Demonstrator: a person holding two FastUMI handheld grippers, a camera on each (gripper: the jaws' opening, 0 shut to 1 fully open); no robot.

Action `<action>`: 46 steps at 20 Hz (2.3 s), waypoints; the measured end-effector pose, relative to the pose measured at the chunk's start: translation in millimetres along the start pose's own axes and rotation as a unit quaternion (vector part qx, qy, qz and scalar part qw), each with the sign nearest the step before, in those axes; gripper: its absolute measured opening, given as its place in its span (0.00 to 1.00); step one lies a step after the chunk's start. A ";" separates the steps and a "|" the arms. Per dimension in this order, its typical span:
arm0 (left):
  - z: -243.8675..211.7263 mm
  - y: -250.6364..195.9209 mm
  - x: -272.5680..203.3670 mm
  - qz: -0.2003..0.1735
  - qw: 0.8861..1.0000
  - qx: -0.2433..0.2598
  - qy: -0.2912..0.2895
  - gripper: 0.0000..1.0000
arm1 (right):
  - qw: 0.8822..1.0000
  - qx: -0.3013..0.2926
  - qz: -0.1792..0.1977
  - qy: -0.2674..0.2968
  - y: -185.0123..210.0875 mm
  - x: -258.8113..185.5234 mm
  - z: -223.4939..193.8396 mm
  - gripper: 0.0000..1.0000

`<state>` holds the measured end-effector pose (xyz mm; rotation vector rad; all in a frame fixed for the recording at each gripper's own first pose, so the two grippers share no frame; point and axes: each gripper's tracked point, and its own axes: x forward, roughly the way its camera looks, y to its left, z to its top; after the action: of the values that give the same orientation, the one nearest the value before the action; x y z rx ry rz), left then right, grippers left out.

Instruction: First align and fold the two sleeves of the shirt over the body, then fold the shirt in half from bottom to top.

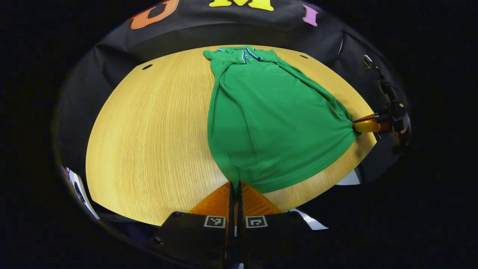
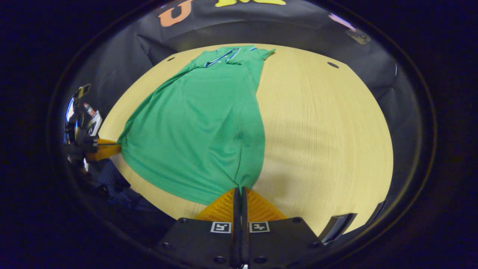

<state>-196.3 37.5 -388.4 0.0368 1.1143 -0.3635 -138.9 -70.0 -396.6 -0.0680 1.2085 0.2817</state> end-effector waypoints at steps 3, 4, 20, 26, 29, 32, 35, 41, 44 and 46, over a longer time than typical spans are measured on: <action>6.8 -2.0 -9.5 -0.008 1.000 0.012 -0.002 0.04 | 1.000 0.013 0.008 -0.006 1.5 -6.2 8.1 0.02; 10.0 -2.1 -13.9 -0.009 1.000 0.016 -0.004 0.04 | 1.000 0.013 0.011 -0.012 3.6 -10.2 12.4 0.04; 164.4 14.8 -60.4 -0.035 0.991 -0.036 -0.125 0.03 | 0.989 0.074 0.070 -0.106 -0.3 -73.3 140.7 0.03; 245.9 23.7 -65.0 -0.037 0.983 -0.040 -0.177 0.04 | 0.983 0.079 0.072 -0.147 -12.4 -86.6 221.1 0.03; 288.2 31.6 -64.1 -0.033 0.979 -0.035 -0.198 0.03 | 0.980 0.068 0.067 -0.173 -22.6 -96.2 269.3 0.03; 331.0 38.3 -60.9 -0.034 0.976 -0.025 -0.214 0.03 | 0.976 0.061 0.067 -0.198 -28.0 -100.9 316.7 0.03; 377.1 45.4 -54.7 -0.035 0.972 -0.021 -0.231 0.03 | 0.972 0.049 0.063 -0.223 -31.5 -96.8 361.3 0.03; 452.5 71.1 -18.5 -0.020 0.964 -0.054 -0.260 0.03 | 0.959 0.038 0.050 -0.278 -41.6 -58.8 443.7 0.02; 469.7 80.9 21.1 -0.017 0.963 -0.071 -0.259 0.03 | 0.958 0.041 0.048 -0.280 -46.6 -19.8 467.3 0.03; 474.9 91.6 53.4 -0.010 0.964 -0.076 -0.255 0.03 | 0.959 0.042 0.043 -0.277 -51.8 12.4 479.0 0.03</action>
<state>265.4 10.0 -237.2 -0.1957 0.6292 -0.2814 315.0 -21.3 -242.2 0.1329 0.6635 0.2993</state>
